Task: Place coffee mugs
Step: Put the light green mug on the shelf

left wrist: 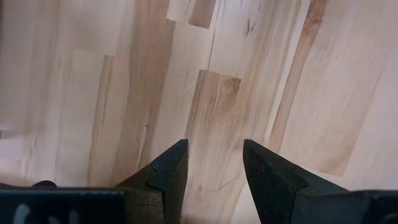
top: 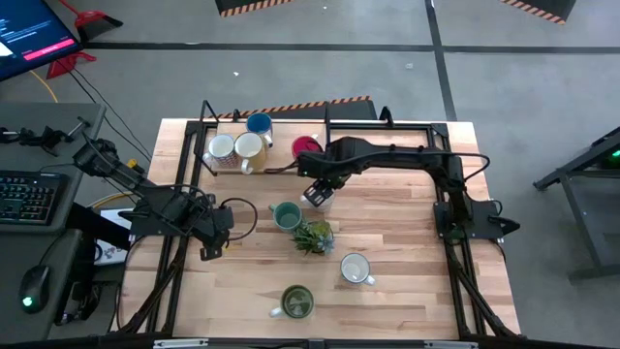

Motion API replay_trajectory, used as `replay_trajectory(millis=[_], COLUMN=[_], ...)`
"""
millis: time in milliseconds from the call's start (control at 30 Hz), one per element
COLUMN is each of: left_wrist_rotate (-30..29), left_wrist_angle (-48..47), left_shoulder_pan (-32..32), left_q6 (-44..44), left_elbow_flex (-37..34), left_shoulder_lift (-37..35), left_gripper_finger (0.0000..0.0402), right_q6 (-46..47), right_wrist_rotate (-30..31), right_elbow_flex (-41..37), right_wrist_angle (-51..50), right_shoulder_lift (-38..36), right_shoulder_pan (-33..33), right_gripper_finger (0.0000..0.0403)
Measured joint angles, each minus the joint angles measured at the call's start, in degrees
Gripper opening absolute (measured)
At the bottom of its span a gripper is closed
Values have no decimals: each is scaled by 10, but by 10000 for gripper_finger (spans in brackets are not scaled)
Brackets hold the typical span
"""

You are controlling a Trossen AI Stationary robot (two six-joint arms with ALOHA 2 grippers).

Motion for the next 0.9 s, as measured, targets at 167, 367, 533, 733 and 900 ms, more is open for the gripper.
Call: replay_trajectory(millis=[167,367,533,733,900], left_wrist_rotate=[-16,-19,-19,-19,-19], left_wrist_angle=[2,3,3,3,3], left_shoulder_pan=[1,1,1,1,1], left_q6=[0,-13,-15,5,5], left_elbow_flex=[0,0,0,0,0], left_shoulder_lift=[0,0,0,0,0], left_gripper_finger=[145,145,145,145,145], right_q6=[-11,-30,-30,-30,-30], right_wrist_rotate=[-4,14,15,11,11], right_elbow_flex=[50,87,95,95,95], right_wrist_angle=[-53,-86,-76,-70,-68], right_shoulder_lift=[0,0,0,0,0], right_shoulder_pan=[12,25,27,27,27], right_gripper_finger=[156,156,156,156,156])
